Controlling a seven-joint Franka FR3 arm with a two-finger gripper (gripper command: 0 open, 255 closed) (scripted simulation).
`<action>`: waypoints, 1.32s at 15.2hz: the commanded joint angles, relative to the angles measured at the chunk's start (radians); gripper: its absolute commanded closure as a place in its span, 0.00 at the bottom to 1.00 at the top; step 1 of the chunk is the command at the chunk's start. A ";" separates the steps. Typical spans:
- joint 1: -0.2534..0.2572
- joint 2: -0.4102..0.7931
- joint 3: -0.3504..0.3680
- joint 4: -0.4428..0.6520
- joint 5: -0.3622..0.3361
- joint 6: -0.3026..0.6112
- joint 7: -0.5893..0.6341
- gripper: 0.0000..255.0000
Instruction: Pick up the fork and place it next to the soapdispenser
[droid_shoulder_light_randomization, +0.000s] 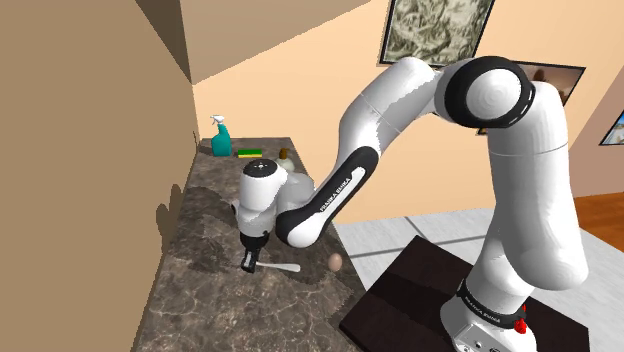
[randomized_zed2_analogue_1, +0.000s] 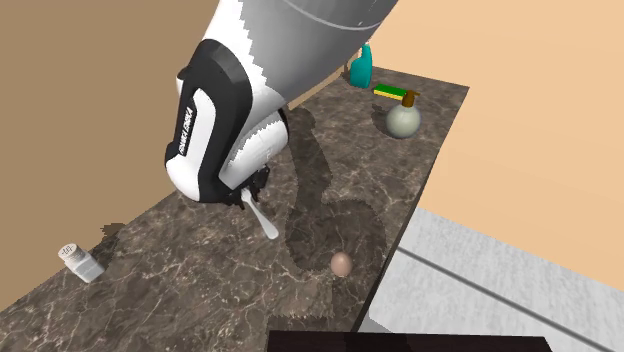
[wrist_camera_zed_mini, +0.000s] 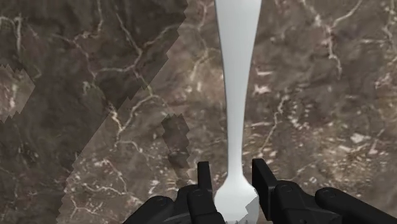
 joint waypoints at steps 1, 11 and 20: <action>-0.007 -0.024 0.012 -0.003 0.016 -0.021 -0.012 1.00; -0.040 -0.127 0.058 0.000 0.092 -0.119 -0.073 1.00; -0.059 -0.208 0.086 0.022 0.156 -0.214 -0.124 1.00</action>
